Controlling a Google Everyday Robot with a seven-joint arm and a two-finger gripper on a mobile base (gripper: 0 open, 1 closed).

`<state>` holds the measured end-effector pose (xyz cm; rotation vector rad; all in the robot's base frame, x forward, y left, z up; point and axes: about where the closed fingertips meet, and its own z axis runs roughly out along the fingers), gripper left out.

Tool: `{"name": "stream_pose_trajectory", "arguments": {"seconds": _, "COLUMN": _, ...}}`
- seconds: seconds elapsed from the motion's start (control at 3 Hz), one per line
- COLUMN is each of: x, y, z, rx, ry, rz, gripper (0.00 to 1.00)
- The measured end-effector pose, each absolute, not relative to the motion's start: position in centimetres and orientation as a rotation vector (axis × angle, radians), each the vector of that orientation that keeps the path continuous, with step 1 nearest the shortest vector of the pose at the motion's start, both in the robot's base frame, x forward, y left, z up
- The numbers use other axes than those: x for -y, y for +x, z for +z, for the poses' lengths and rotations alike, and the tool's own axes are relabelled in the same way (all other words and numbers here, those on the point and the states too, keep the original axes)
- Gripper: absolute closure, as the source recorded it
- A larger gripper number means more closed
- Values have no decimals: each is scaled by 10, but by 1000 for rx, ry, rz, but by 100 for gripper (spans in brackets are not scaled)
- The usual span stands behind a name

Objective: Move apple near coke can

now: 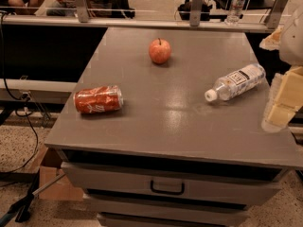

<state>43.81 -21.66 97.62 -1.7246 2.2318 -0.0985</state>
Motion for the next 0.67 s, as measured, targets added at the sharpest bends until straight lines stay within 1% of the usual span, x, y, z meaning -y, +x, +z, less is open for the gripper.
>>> {"name": "stream_pose_trajectory", "arguments": {"seconds": 0.33, "x": 217, "y": 438, "z": 976, "rx": -2232, "ry": -1724, "rz": -99, "gripper": 0}}
{"name": "stream_pose_trajectory", "arguments": {"seconds": 0.67, "x": 216, "y": 448, "z": 975, "rx": -2193, "ry": -1687, "rz": 1, "gripper": 0}}
